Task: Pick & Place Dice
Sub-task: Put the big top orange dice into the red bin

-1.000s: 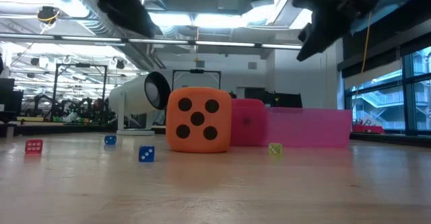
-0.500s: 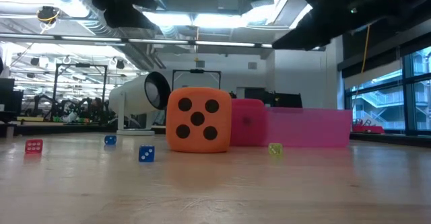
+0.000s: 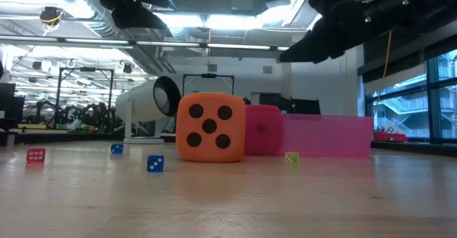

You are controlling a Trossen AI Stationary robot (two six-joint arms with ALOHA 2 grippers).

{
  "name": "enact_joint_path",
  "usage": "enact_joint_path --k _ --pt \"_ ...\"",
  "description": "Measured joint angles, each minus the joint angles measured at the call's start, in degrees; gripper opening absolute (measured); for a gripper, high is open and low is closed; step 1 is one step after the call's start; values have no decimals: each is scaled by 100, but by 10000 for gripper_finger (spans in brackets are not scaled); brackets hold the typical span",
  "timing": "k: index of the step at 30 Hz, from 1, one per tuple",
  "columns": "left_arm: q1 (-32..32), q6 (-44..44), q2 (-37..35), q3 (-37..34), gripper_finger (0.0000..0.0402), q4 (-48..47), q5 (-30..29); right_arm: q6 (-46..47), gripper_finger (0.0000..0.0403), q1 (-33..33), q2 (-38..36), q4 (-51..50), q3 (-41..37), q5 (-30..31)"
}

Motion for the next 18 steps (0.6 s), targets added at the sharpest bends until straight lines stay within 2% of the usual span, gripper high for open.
enact_joint_path --k 13,15,18 --pt "0 19 0 0 347 0 0 333 364 0 392 354 0 -97" --pt "0 32 0 0 347 0 0 402 388 0 392 414 0 -106" --pt "0 90 0 0 347 0 0 440 393 0 405 578 0 -240"
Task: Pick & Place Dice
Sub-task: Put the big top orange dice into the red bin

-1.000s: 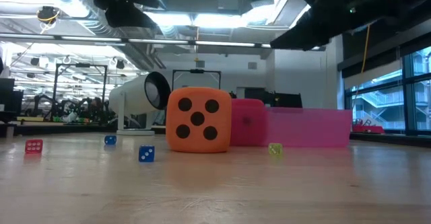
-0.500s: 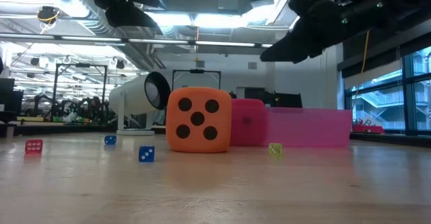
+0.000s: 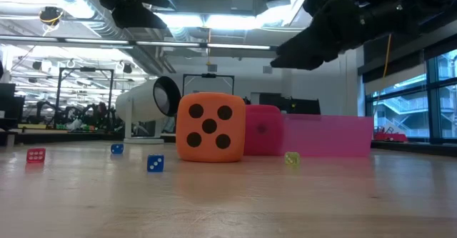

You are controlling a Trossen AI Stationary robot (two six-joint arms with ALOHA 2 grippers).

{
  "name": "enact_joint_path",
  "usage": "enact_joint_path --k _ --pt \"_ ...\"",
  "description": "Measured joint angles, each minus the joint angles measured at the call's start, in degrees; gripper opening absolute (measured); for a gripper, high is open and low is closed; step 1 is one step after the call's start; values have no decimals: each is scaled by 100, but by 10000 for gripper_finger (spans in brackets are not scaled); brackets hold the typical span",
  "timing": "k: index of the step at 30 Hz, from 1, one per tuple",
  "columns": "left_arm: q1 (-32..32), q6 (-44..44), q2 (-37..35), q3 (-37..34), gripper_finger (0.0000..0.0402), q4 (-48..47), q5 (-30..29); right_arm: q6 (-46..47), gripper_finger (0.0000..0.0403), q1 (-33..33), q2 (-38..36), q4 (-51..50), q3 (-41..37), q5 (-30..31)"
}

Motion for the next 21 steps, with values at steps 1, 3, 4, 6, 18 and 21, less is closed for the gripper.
enact_joint_path --k 1,3,4,6,18,21 --pt "0 0 0 0 347 0 0 0 390 0 25 42 2 -44" --pt "0 0 0 0 347 0 0 4 385 0 83 121 2 -117" --pt "0 0 0 0 347 0 0 4 384 0 129 215 2 -120" --pt "0 2 0 0 347 0 0 16 383 0 244 324 4 -177" --pt "0 15 0 0 347 -2 0 -13 396 177 1791 431 1120 -632" --pt "0 13 0 0 347 -2 0 -41 396 276 2251 239 1508 -815"
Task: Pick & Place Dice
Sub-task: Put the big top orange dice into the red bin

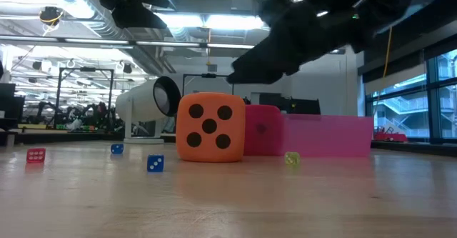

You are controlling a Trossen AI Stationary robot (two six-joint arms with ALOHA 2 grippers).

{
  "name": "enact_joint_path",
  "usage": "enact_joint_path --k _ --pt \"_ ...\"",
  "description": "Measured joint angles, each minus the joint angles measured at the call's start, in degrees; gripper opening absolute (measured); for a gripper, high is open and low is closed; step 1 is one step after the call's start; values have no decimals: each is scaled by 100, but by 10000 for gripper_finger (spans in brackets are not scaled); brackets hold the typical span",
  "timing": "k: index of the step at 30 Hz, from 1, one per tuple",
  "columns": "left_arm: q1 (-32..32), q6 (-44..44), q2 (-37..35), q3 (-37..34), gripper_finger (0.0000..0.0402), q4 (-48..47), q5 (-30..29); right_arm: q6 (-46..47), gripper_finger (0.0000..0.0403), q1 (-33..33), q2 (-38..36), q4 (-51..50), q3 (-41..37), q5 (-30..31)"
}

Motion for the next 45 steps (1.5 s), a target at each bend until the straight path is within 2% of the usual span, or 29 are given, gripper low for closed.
enact_joint_path --k 7,11,15,32,38,45 --pt "0 0 0 0 347 0 0 -315 396 209 730 -725 894 -48" --pt "0 -44 0 0 347 0 3 -262 396 231 934 -1015 1157 43" --pt "2 -59 0 0 347 0 7 -254 396 227 929 -1164 1178 284" --pt "0 -58 0 0 347 -1 5 -280 396 319 898 -1079 1174 281" --pt "1 -57 0 0 347 0 5 -234 396 319 896 -1055 1174 837" --pt "2 -57 0 0 347 -1 3 201 396 319 896 -1053 1172 576"
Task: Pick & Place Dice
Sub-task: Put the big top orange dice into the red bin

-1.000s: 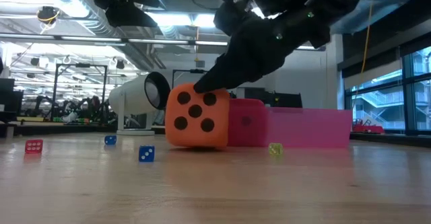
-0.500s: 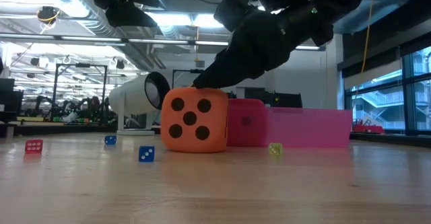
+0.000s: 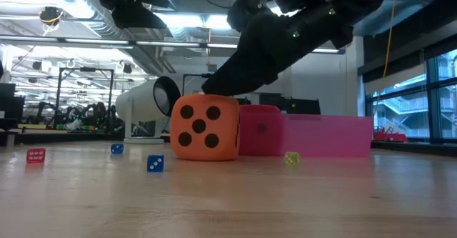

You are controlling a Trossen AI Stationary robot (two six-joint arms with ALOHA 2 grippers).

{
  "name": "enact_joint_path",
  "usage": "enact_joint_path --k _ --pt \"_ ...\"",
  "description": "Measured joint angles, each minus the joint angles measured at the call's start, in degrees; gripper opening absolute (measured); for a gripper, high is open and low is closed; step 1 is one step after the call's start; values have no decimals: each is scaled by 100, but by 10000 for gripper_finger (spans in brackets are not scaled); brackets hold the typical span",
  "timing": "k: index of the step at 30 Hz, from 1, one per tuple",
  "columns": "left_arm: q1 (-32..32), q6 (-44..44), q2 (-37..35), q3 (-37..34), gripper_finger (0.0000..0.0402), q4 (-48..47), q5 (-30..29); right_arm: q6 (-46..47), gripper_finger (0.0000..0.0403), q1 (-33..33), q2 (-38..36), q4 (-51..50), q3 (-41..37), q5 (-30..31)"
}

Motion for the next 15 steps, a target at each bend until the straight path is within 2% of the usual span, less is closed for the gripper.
enact_joint_path --k 5,15 --pt "0 1 0 0 347 -1 0 431 396 -10 -15 -159 2 317" --pt "0 4 0 0 347 -1 0 -1 396 100 -11 -57 -3 377"
